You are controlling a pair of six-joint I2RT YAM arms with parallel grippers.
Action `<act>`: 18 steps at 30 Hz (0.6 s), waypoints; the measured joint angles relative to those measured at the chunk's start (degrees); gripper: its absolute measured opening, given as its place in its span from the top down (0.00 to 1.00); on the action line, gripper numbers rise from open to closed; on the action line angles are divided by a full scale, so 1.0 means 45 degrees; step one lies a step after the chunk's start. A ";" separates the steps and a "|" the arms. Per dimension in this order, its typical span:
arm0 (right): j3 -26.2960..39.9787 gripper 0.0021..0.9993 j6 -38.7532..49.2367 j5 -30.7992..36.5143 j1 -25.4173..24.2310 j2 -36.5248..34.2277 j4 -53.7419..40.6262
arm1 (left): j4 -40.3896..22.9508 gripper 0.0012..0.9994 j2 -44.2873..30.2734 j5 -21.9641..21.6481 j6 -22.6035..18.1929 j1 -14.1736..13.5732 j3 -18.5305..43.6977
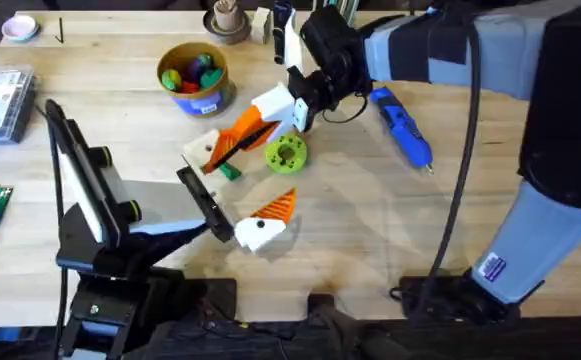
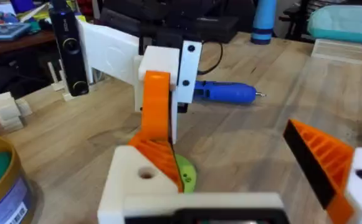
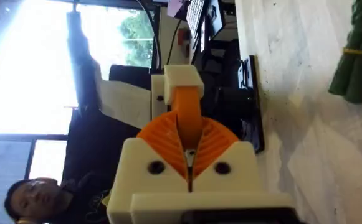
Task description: Pick up the gripper from the table and insert it into the empty holder that is missing its gripper. Then pick up a screw, insert it into the mounting hole, and use the screwdriver to tighten it. Finally, clean up the table by picking up the vegetable and placing it into the bucket.
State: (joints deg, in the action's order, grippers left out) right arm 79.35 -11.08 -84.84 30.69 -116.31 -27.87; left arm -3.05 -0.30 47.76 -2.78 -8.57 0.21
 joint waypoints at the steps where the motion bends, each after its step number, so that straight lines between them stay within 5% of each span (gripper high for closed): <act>1: 0.0000 1.00 -0.0255 0.0040 0.0033 0.0000 0.0330 | 0.0004 0.01 -0.0003 -0.0108 -0.0001 0.0015 0.0000; 18: 0.0000 1.00 -0.3072 0.0728 0.0255 0.0000 0.2464 | 0.0034 0.01 -0.0003 -0.1298 0.0192 0.0032 0.0000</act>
State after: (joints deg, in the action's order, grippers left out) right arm 79.35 -24.90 -81.56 31.83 -116.31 -16.78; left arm -2.90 -0.32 41.91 -1.91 -8.43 0.21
